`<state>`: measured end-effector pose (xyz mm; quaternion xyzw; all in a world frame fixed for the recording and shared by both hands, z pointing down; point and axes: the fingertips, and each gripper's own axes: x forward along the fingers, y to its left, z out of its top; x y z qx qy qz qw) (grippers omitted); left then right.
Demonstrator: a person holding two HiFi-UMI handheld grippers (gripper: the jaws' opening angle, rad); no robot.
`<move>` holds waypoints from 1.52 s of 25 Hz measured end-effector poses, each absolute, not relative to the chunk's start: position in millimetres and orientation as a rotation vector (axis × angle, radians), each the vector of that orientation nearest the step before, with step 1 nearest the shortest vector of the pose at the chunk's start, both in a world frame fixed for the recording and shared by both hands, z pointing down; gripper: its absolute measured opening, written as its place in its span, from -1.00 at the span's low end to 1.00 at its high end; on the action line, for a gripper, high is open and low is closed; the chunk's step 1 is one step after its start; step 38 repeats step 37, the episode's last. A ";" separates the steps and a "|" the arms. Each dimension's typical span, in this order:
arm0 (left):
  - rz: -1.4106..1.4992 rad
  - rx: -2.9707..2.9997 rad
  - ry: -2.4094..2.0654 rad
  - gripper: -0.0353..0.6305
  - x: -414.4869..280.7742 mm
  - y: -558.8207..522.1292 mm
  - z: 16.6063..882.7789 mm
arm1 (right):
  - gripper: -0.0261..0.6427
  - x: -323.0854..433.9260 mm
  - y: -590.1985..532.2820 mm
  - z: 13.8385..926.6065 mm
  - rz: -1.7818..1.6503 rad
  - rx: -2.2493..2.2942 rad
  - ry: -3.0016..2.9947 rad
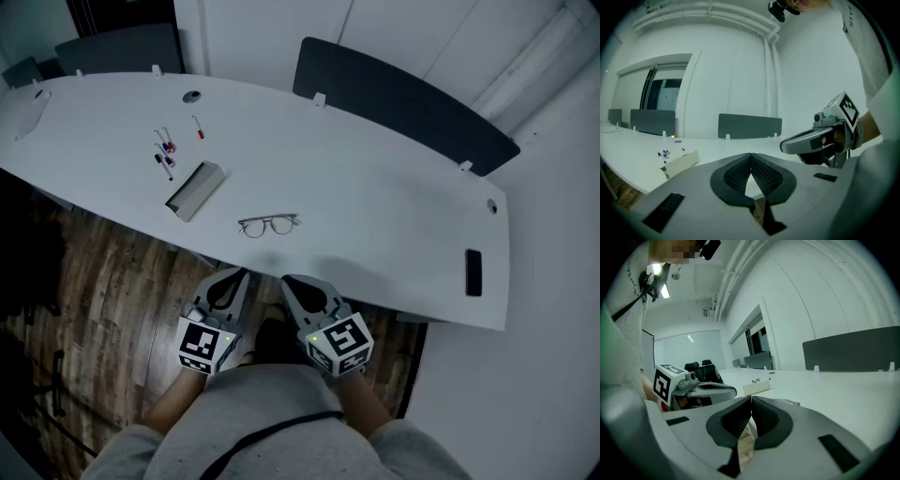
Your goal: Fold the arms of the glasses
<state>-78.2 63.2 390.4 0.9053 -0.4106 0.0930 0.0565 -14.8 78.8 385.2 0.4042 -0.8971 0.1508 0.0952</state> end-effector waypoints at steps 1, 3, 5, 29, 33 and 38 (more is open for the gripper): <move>0.276 2.748 -1.244 -0.85 -80.2 70.6 389.4 | -0.86 -17.2 86.5 383.6 0.443 1.200 -2.661; 0.262 2.749 -1.243 -0.85 -83.9 84.7 387.7 | -0.86 -20.7 101.4 381.0 0.442 1.206 -2.664; 0.249 2.749 -1.243 -0.85 -87.9 99.0 386.1 | -0.86 -23.4 116.6 379.1 0.442 1.218 -2.663; 0.148 2.783 -1.261 -0.85 -127.1 197.1 361.5 | -0.86 -70.6 222.4 358.1 0.365 1.247 -2.688; 0.130 2.786 -1.258 -0.85 -129.9 203.9 357.1 | -0.86 -76.9 227.8 354.0 0.352 1.245 -2.687; 0.105 2.789 -1.246 -0.85 -132.1 209.2 352.3 | -0.86 -81.9 232.2 347.4 0.336 1.249 -2.693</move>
